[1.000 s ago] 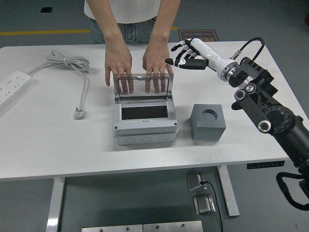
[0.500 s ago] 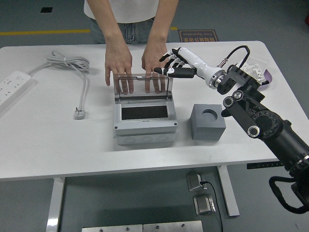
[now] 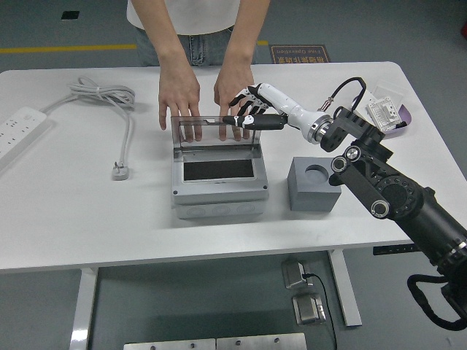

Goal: Fetch the battery,place it into the box,close the lid of the box

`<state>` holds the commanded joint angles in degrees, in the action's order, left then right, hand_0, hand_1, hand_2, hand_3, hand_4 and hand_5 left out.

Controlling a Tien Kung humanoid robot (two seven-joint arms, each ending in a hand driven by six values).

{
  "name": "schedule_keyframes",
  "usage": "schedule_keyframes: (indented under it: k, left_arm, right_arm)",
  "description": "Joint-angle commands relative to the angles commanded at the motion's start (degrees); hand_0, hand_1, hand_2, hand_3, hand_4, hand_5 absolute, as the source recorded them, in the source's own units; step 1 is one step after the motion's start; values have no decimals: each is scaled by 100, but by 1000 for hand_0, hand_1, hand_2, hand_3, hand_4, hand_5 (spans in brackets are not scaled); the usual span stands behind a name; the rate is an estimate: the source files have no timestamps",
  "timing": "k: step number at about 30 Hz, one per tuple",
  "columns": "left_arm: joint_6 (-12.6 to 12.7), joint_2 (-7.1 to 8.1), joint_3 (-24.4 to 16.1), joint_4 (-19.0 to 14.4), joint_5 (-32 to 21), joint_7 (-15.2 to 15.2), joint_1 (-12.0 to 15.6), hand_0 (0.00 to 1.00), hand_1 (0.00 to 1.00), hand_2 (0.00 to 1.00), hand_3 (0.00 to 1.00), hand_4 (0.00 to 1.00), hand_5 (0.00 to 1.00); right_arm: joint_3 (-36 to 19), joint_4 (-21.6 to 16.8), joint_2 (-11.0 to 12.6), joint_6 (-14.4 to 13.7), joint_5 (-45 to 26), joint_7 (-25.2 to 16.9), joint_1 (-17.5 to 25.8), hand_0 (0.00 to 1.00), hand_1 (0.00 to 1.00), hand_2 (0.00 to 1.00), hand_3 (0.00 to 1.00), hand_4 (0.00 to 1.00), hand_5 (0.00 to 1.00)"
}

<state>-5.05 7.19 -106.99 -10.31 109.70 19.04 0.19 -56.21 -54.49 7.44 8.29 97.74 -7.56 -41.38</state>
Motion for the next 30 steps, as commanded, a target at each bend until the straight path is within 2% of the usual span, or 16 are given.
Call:
schedule_keyframes:
  k: [19, 30]
  left_arm:
    - [3, -48, -17, 0, -11, -11, 40, 601, 627, 620, 652, 721, 245]
    - [4, -58, -21, 0, -12, -7, 56, 600, 627, 620, 651, 721, 245]
  right_arm:
    - [198, -1057, 129, 70, 191, 218, 534, 481, 461, 557, 654, 928, 647]
    - [202, -1264, 145, 66, 227, 275, 744, 458, 453, 549, 655, 924, 642]
